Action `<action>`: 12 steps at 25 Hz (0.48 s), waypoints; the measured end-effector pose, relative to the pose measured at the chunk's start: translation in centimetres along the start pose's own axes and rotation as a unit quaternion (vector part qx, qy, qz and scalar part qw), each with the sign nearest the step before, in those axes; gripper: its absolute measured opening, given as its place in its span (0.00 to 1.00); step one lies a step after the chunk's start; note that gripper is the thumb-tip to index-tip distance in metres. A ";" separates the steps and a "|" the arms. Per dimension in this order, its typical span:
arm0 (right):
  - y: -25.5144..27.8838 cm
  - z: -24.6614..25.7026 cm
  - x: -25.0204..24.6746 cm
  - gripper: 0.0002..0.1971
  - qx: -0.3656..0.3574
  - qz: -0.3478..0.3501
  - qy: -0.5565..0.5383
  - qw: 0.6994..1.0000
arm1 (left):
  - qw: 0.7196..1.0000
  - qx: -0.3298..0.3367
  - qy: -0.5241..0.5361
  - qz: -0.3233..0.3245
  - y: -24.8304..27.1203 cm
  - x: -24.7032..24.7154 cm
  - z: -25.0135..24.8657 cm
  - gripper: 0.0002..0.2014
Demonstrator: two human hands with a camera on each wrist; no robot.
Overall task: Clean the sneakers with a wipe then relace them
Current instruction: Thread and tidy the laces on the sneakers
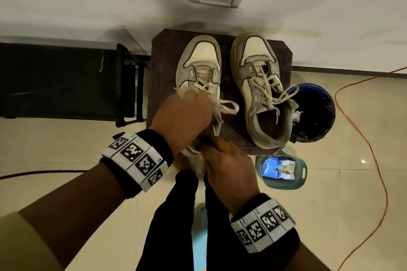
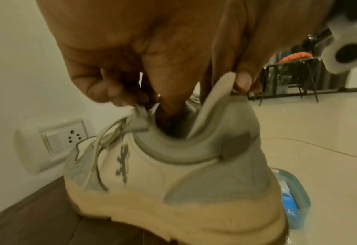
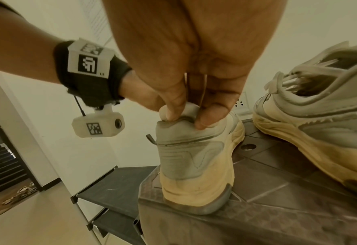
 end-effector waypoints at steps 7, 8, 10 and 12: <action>-0.4 0.3 1.4 0.13 0.068 0.047 0.024 0.996 | 0.996 0.011 0.034 0.081 -1.1 -1.7 -0.1 0.06; -1.0 0.6 1.2 0.10 0.070 0.033 0.011 0.997 | 0.993 0.014 0.044 0.109 -1.4 -1.7 -0.1 0.09; -2.5 1.1 0.8 0.04 0.073 0.008 -0.010 0.997 | 0.988 0.009 0.077 0.133 -1.8 -1.9 0.2 0.12; -4.0 1.3 0.8 0.11 0.077 0.016 0.003 0.997 | 0.986 0.003 0.098 0.131 -2.0 -2.0 0.6 0.12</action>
Point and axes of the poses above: each hand's wrist, its own y-axis away from the middle knuckle, its own x-axis out of the palm, z = x × y, the point moved 5 cm from there along -y, towards the middle knuckle, and after that the axes turned 8 degrees about z, right-handed, at the moved point
